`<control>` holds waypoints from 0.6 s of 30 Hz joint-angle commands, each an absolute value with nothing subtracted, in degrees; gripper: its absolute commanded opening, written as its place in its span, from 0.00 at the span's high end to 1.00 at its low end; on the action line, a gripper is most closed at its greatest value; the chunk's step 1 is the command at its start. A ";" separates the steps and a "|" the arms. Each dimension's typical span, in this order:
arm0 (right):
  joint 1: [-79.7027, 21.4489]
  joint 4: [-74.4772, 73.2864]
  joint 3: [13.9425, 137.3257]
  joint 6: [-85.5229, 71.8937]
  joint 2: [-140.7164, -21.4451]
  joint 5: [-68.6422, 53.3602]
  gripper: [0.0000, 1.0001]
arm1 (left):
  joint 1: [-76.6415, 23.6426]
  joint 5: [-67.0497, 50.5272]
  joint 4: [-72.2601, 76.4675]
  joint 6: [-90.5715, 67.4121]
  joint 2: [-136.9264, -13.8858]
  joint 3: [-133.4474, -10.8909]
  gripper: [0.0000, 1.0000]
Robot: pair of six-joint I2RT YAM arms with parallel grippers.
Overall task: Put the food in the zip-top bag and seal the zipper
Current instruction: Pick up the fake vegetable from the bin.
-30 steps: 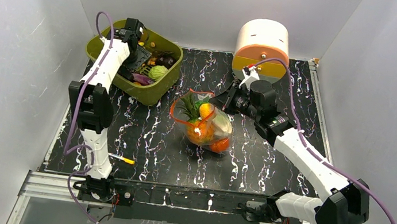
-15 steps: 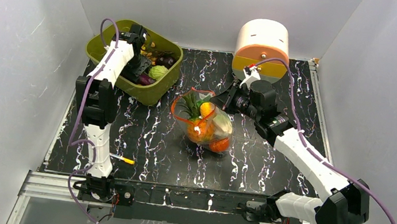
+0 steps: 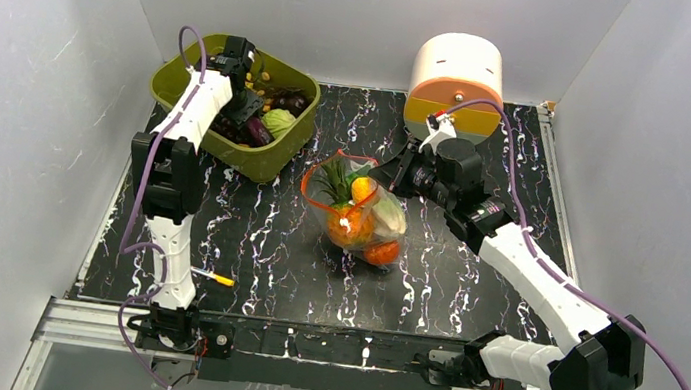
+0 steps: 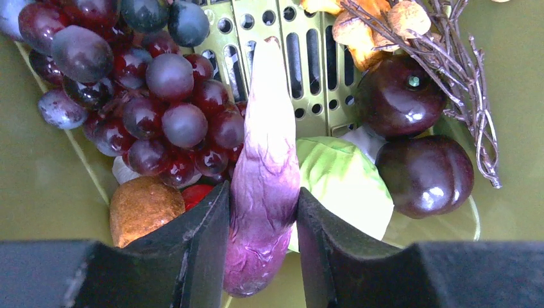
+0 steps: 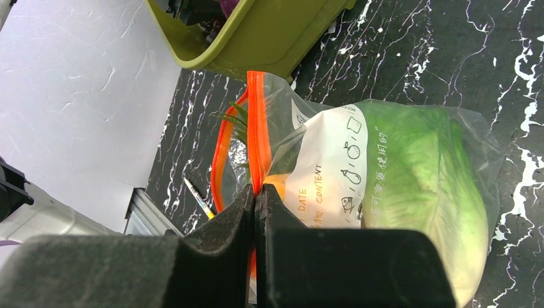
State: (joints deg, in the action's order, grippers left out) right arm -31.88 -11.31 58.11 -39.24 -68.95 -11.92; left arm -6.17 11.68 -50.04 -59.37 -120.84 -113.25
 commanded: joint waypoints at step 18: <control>-32.17 -11.28 63.61 -38.32 -67.66 -11.77 1.00 | -6.95 16.99 -31.19 -39.76 -101.35 -101.21 0.96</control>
